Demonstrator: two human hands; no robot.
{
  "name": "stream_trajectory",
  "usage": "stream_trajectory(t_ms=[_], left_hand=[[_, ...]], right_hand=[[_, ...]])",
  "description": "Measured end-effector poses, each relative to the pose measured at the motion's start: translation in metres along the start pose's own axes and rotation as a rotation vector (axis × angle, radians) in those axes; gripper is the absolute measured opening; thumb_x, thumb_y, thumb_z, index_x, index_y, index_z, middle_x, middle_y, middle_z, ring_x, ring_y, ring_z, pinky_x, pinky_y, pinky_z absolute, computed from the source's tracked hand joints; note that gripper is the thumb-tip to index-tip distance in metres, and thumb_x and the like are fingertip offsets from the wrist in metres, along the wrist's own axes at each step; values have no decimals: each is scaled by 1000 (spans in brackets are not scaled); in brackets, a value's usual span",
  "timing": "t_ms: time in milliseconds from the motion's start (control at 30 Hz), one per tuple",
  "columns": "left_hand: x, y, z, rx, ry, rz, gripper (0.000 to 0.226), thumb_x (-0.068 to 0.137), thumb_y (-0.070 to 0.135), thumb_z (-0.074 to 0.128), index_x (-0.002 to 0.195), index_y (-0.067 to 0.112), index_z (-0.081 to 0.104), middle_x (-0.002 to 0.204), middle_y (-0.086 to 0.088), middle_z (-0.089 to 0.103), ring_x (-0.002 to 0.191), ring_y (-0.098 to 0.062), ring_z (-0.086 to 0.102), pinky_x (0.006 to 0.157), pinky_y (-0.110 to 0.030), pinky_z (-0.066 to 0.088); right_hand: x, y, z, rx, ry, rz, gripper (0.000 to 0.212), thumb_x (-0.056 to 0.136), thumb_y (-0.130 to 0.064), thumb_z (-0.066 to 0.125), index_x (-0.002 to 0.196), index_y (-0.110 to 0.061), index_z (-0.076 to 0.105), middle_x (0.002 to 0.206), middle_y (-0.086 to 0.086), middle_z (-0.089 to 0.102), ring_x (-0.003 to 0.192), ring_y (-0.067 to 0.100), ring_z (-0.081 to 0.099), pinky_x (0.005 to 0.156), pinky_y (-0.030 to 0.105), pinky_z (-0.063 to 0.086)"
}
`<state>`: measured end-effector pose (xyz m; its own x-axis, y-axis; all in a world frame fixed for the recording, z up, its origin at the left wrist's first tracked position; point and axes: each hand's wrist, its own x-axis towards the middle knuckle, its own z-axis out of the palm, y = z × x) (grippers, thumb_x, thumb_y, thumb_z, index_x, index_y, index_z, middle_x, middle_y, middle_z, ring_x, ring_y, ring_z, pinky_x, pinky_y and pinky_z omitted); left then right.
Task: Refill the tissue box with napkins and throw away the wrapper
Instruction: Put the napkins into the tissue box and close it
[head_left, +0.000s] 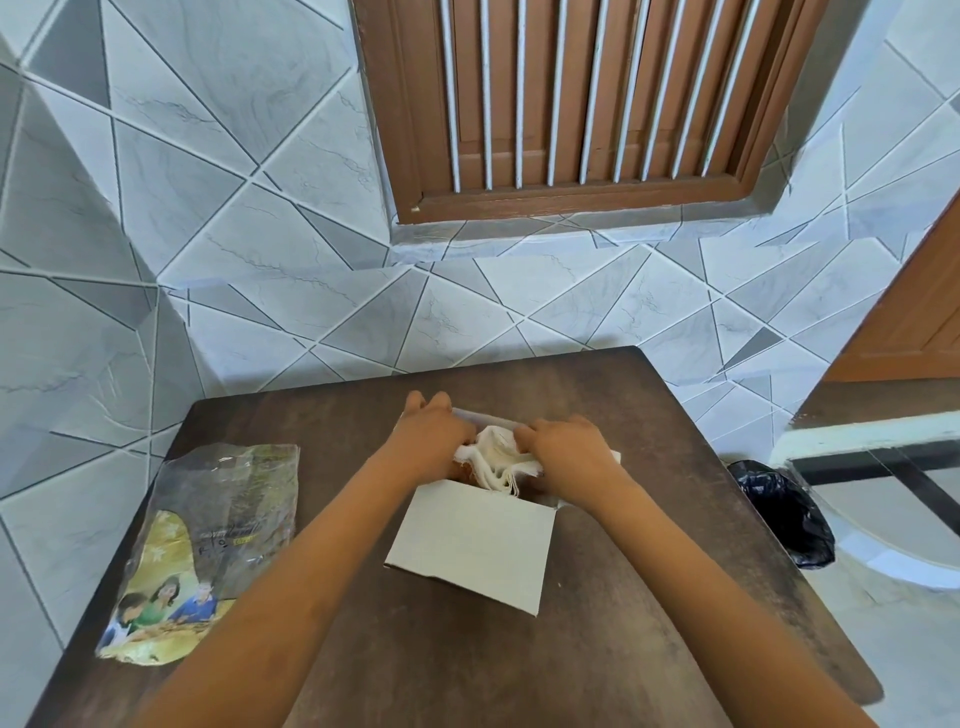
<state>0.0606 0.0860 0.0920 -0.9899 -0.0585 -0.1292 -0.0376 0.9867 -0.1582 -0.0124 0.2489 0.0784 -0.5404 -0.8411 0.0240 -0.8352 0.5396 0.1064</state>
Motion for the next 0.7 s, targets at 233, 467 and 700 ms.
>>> stream_trajectory(t_ms=[233,467,700], left_hand=[[-8,-16,-8,-407,120,110,28,72,29,73,97,28,63,98,11,59,94,-12,52,77,-28,33],[-4,-14,-9,-211,0,183,11,78,24,66,89,23,71,93,4,71,83,-14,58,66,-23,33],[6,-1,-13,9,-124,139,14,82,19,62,94,21,70,103,2,69,98,-19,57,70,-20,30]], right_hand=[[-3,2,-6,109,-65,32,41,84,-35,55,118,-13,48,116,8,58,104,29,57,83,35,44],[-15,8,-8,149,9,-13,16,83,-26,54,94,-19,65,100,3,67,102,24,51,80,31,32],[-9,-5,-6,201,-32,0,32,81,-33,58,110,-21,53,96,1,69,94,24,60,72,29,36]])
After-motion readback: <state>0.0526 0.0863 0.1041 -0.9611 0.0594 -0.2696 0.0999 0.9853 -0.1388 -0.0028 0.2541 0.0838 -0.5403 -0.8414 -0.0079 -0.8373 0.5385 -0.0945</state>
